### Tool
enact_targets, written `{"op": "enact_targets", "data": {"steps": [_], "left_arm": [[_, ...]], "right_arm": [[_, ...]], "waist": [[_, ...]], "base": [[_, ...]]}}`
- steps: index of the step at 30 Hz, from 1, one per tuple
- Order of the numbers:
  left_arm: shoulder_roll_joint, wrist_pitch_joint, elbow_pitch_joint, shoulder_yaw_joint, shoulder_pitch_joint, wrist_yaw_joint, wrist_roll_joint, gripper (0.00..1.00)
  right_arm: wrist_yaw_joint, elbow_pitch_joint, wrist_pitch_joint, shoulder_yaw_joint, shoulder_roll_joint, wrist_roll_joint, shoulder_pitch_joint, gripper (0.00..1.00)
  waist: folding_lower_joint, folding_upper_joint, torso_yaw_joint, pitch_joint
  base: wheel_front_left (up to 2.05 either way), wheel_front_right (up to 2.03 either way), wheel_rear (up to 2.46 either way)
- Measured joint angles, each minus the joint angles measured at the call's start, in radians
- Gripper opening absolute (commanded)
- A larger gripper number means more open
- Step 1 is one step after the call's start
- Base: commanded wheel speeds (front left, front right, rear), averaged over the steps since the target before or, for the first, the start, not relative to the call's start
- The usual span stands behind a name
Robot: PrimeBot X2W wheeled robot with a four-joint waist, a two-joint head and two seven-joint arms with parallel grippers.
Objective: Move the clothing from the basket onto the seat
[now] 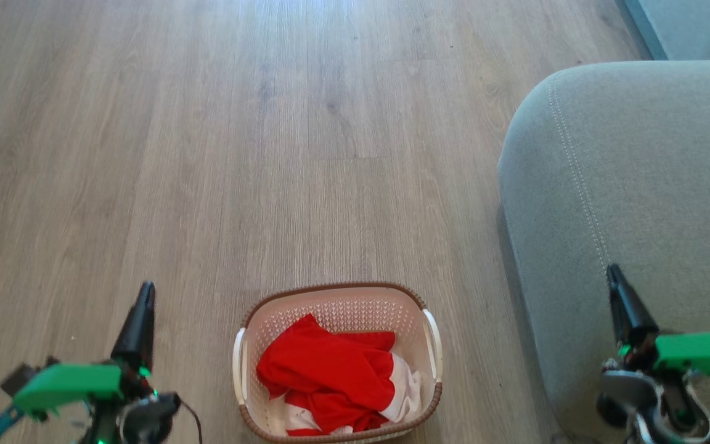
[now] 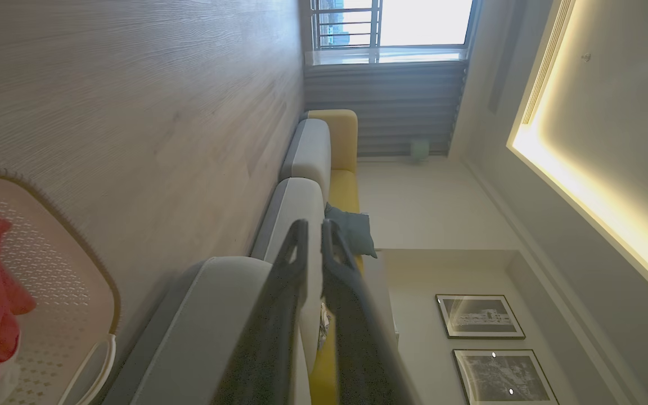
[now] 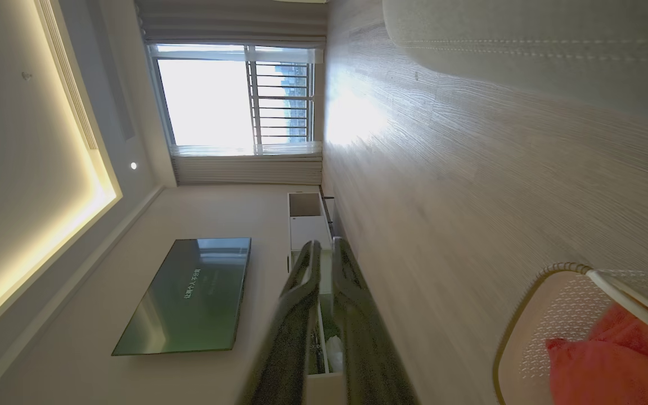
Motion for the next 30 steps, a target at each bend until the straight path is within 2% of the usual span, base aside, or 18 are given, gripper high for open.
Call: {"op": "enact_targets", "data": {"steps": [6, 15, 30], "left_arm": [[-0.007, -0.003, 0.066, -0.003, 0.062, 0.001, 0.0, 1.0], [-0.007, -0.029, 0.059, 0.001, 0.058, 0.001, 0.022, 1.0], [-0.007, -0.073, 0.026, 0.03, 0.051, 0.001, 0.122, 1.0]], "right_arm": [[0.0, 0.071, -0.002, 0.006, 0.011, 0.0, 0.049, 1.0], [0.0, 0.062, -0.028, 0.006, 0.011, -0.027, 0.045, 1.0], [0.0, 0.051, -0.068, -0.005, 0.011, -0.155, 0.037, 1.0]], "waist": [[0.0, 0.0, 0.0, 0.001], [0.0, 0.0, -0.002, 0.001], [0.0, 0.0, -0.002, -0.003]], "base": [[0.0, 0.0, 0.0], [0.0, 0.0, 0.0], [0.0, 0.0, 0.0]]}}
